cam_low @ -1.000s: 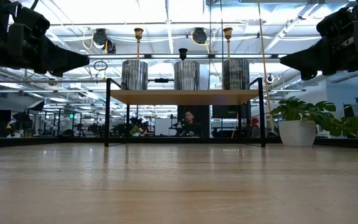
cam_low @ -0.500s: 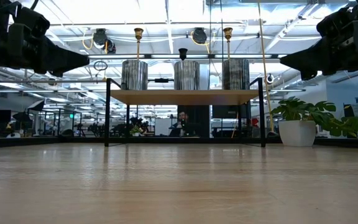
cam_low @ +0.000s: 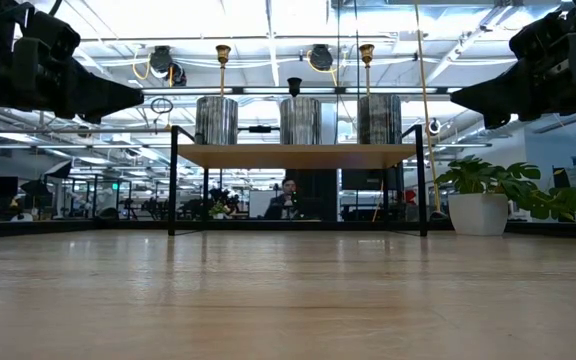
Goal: Pick & Place candle stick holders
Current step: Return to Home Position
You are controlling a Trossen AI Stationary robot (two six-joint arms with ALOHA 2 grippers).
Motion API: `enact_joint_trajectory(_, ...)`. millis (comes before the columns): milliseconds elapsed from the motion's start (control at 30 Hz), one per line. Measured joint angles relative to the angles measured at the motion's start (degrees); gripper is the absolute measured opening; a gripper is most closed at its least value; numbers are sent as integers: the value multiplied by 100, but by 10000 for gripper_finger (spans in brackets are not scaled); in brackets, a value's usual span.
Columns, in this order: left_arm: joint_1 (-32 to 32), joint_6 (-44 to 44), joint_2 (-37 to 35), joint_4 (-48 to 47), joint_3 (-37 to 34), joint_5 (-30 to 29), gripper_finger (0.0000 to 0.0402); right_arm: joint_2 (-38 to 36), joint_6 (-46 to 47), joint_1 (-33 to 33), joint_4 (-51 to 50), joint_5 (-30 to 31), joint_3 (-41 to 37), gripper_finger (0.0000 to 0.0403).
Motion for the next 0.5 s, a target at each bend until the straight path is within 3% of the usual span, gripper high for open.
enact_joint_trajectory(500,0,0,0,-1,0,0,104,6,0,0,40,0,0,9)
